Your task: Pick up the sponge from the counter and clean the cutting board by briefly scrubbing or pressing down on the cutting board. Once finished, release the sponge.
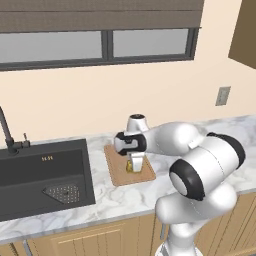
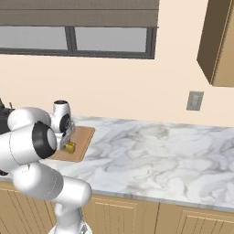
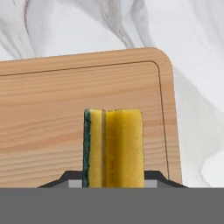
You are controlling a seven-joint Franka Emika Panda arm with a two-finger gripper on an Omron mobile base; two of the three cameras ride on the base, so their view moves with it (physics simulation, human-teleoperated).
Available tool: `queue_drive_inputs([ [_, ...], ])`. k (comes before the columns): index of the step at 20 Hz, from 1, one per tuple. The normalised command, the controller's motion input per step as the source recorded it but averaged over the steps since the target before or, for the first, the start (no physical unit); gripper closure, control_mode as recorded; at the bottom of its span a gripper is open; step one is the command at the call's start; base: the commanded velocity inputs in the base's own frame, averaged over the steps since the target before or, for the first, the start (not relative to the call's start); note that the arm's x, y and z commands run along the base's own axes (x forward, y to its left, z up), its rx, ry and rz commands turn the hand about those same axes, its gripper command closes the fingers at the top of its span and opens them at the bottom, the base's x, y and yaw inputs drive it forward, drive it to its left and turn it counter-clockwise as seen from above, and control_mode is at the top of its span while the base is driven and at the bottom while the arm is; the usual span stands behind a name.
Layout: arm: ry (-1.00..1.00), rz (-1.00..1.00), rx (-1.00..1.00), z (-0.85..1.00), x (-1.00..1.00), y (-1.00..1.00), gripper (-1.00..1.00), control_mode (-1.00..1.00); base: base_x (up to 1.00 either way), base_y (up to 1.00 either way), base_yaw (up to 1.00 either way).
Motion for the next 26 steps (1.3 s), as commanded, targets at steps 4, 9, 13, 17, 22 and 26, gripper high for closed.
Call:
queue_drive_inputs([
  [4, 0.00, -0.15, -0.08, -0.19, -0.04, -0.19, 1.00, -1.00, 0.00, 0.00, 0.00],
  [9, 0.00, -0.09, -0.05, -0.13, -0.27, -0.28, 1.00, -1.00, 0.00, 0.00, 0.00],
  [13, 0.00, -0.02, -0.01, -0.11, -0.41, -0.28, 1.00, -1.00, 0.00, 0.00, 0.00],
  [17, 0.00, 0.00, -0.01, -0.06, -0.20, -0.17, 1.00, -1.00, 0.00, 0.00, 0.00],
  [22, 0.00, 0.00, 0.00, 0.00, 0.12, -0.02, 1.00, -1.00, 0.00, 0.00, 0.00],
  [26, 0.00, 0.00, 0.00, 0.00, 0.30, 0.00, 1.00, -1.00, 0.00, 0.00, 0.00],
])
